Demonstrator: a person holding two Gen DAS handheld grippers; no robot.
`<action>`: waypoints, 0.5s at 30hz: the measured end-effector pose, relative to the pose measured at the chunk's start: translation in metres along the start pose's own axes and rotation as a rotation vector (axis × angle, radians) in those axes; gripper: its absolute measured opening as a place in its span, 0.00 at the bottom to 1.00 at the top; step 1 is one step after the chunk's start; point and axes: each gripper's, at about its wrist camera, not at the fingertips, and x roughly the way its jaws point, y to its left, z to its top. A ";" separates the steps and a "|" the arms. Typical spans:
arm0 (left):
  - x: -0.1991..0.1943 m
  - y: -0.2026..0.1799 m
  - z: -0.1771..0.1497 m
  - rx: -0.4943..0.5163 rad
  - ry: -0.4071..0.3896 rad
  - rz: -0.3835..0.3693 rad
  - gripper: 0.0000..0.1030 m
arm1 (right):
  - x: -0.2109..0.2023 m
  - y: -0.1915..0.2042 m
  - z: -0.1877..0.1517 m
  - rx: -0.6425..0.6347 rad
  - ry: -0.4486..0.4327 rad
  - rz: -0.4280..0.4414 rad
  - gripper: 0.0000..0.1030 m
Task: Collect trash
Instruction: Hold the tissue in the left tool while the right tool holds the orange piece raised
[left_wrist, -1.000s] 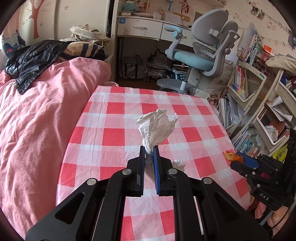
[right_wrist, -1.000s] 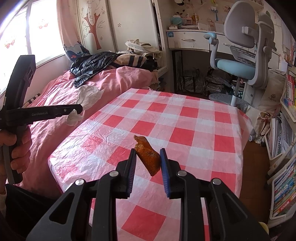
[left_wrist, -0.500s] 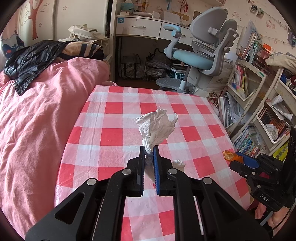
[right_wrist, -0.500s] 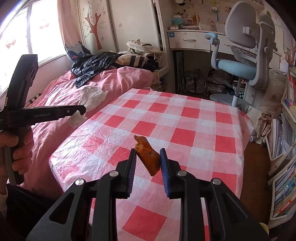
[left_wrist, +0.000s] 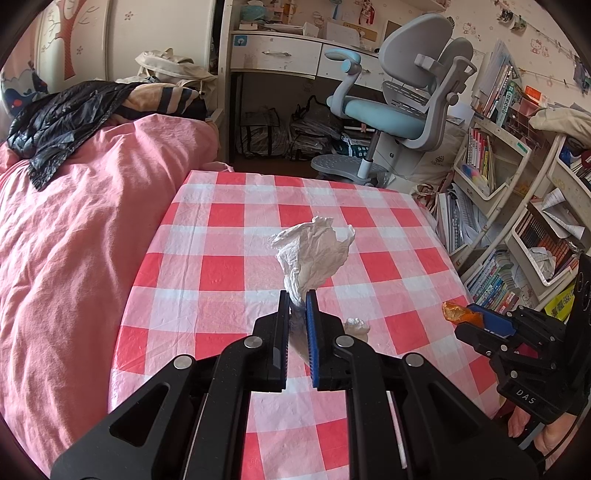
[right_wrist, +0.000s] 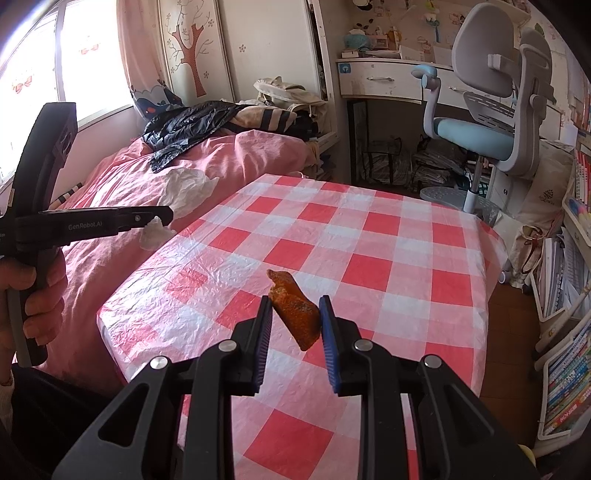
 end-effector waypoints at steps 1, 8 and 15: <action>0.000 0.000 0.000 0.000 0.000 0.000 0.08 | 0.000 0.000 0.000 0.000 0.000 0.000 0.26; 0.000 0.000 0.000 0.000 0.000 0.000 0.08 | 0.000 0.000 -0.001 0.000 0.000 0.000 0.26; 0.000 0.000 0.000 0.001 0.000 0.001 0.08 | 0.000 0.000 -0.001 -0.001 -0.001 0.000 0.26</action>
